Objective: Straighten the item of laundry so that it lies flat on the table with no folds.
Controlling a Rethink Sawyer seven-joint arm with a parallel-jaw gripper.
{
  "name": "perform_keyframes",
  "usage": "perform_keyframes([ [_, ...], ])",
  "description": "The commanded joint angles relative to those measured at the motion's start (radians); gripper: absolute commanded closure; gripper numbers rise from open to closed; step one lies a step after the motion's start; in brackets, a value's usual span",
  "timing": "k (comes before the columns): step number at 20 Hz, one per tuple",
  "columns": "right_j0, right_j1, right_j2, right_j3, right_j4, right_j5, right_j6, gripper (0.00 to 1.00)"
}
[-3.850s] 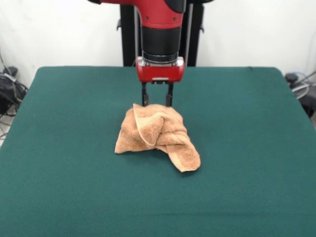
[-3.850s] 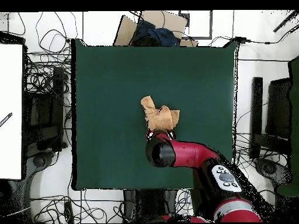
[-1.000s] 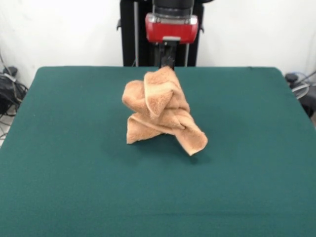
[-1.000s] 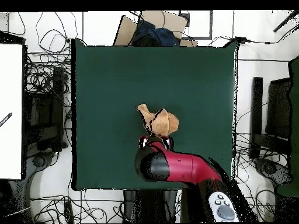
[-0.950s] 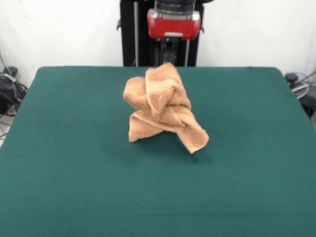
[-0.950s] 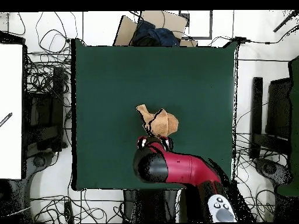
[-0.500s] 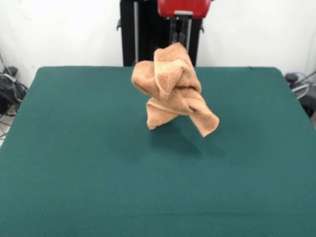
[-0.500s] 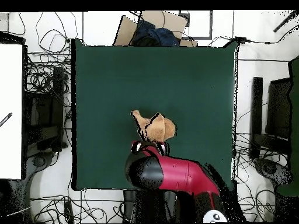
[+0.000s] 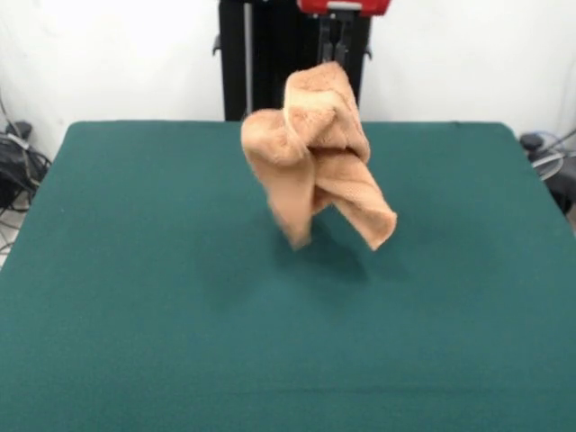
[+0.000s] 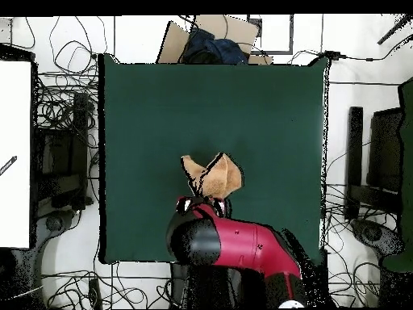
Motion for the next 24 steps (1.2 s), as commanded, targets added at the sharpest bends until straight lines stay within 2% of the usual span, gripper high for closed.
perform_keyframes([
  [1, 0.052, -0.038, -0.034, 0.017, 0.026, 0.107, 0.178, 1.00],
  [2, 0.027, -0.042, -0.011, 0.060, 0.048, 0.048, 0.183, 1.00],
  [4, 0.089, -0.087, -0.068, 0.010, 0.021, 0.163, 0.196, 1.00],
  [5, 0.062, -0.086, -0.047, 0.051, 0.040, 0.096, 0.192, 1.00],
  [6, 0.070, -0.095, -0.051, 0.061, 0.047, 0.095, 0.201, 1.00],
  [7, 0.117, -0.114, -0.092, 0.014, 0.023, 0.202, 0.213, 1.00],
  [8, 0.103, -0.127, -0.082, 0.040, 0.035, 0.167, 0.205, 1.00],
  [11, 0.129, -0.146, -0.098, -0.002, 0.029, 0.246, 0.209, 1.00],
  [12, 0.103, -0.148, -0.079, 0.036, 0.054, 0.168, 0.201, 1.00],
  [14, 0.146, -0.161, -0.113, -0.010, 0.034, 0.271, 0.223, 1.00],
  [16, 0.133, -0.176, -0.104, 0.024, 0.061, 0.221, 0.216, 1.00],
  [18, 0.166, -0.186, -0.128, -0.038, 0.035, 0.332, 0.232, 1.00],
  [20, 0.158, -0.192, -0.130, -0.020, 0.046, 0.291, 0.227, 1.00],
  [24, 0.175, -0.212, -0.144, -0.009, 0.040, 0.312, 0.235, 1.00],
])
